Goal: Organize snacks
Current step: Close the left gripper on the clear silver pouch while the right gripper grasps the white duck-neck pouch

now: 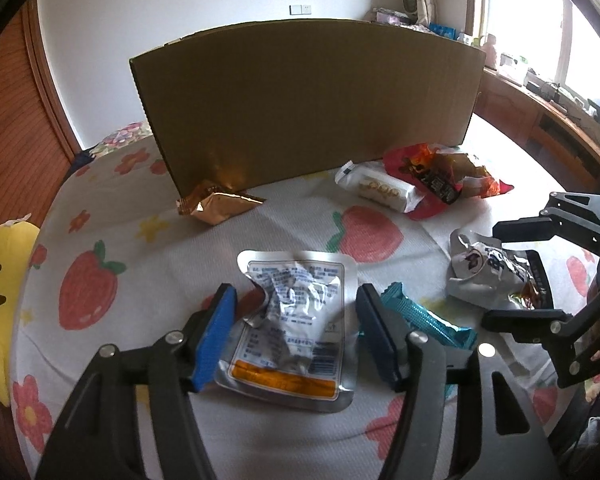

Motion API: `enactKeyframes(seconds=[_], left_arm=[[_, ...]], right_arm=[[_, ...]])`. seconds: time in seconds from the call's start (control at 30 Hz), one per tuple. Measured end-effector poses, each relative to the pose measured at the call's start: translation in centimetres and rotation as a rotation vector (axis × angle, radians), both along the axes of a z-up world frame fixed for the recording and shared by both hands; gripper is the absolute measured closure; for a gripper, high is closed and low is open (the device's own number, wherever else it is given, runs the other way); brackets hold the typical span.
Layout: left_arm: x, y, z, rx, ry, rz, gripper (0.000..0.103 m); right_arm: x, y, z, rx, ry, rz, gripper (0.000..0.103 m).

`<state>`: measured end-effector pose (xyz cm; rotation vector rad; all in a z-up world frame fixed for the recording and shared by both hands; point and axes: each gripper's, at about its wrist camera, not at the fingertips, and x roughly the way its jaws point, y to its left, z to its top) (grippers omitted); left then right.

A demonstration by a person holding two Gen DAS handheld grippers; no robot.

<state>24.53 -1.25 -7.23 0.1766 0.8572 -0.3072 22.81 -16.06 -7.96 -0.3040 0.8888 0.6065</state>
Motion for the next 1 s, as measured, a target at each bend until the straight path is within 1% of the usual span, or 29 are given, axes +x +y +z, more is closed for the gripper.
enactKeyframes(seconds=[0.2, 0.43, 0.6, 0.77, 1.0], left_arm=[[0.0, -0.1, 0.1, 0.023, 0.001, 0.004, 0.041], [-0.2, 0.6, 0.8, 0.017, 0.006, 0.014, 0.041], [0.1, 0.9, 0.2, 0.035, 0.03, 0.022, 0.041], [0.4, 0.9, 0.0, 0.017, 0.05, 0.017, 0.041], [0.8, 0.2, -0.2, 0.026, 0.059, 0.006, 0.039]], right_arm=[[0.0, 0.0, 0.0, 0.001, -0.001, -0.001, 0.029], [0.0, 0.0, 0.0, 0.001, -0.004, -0.003, 0.029], [0.0, 0.0, 0.0, 0.001, -0.004, -0.003, 0.029], [0.0, 0.0, 0.0, 0.001, -0.004, -0.004, 0.029], [0.0, 0.0, 0.0, 0.002, -0.004, -0.004, 0.029]])
